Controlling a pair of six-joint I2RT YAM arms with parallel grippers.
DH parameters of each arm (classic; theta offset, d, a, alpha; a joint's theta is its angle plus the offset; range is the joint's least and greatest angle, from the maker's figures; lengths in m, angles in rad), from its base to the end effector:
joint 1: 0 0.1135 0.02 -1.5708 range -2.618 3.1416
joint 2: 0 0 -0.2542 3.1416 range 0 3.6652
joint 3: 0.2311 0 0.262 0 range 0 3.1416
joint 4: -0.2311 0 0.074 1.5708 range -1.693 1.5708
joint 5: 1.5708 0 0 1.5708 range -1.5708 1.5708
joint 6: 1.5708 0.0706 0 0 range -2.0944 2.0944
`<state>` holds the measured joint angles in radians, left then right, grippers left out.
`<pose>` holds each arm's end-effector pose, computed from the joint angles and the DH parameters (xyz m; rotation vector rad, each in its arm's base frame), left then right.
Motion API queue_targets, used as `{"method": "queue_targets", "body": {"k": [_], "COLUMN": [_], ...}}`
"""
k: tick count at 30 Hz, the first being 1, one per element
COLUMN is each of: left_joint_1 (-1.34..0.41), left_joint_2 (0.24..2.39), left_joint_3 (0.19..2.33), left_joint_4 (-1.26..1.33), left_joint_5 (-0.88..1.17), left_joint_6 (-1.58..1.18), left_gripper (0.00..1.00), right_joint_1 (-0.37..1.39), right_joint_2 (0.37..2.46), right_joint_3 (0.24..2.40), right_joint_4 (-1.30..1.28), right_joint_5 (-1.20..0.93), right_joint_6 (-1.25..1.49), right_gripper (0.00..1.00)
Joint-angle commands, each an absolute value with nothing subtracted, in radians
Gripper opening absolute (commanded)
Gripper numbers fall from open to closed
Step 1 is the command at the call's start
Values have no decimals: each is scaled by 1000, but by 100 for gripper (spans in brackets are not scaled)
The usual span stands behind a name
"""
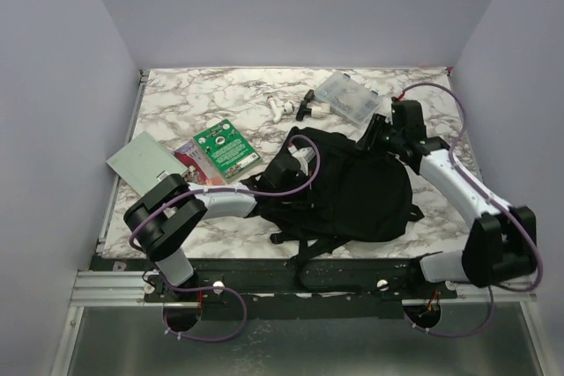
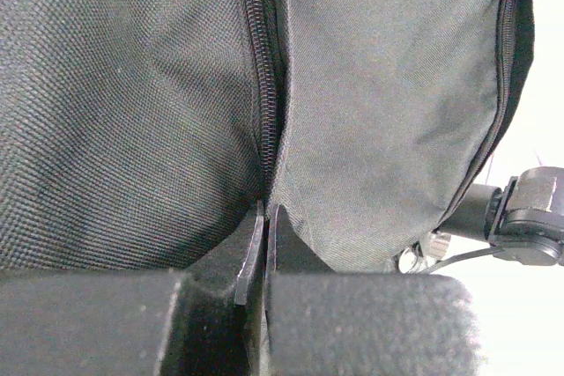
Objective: Pack the student bag
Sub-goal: Zip the student bag at the center of the board, then unzip the student bag at the center of the board.
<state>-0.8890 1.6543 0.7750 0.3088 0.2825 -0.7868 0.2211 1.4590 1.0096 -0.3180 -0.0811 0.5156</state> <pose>0.2175 -0.2992 0.1321 0.3083 2.3828 -1.2009 0.3415 0.0826 0.2091 0.3088 2.3612 0.4543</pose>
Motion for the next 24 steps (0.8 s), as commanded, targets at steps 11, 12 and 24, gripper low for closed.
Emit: {"method": "queue_targets", "body": {"k": [11, 12, 24], "left_joint_1": [-814, -803, -779], "left_joint_2": [1655, 1652, 1636], "left_joint_3": [782, 782, 809], "left_joint_4": [327, 332, 418], "left_joint_5": [467, 489, 533], "left_joint_6": [-887, -906, -1102], "left_gripper": [0, 0, 0], "right_joint_1": [303, 304, 786], "right_joint_2": [970, 967, 916], "right_joint_3": [794, 792, 718], "right_joint_4": [-686, -706, -772], "right_joint_5": [-440, -437, 20], "right_joint_6": [572, 593, 944], "right_gripper": [61, 61, 57]}}
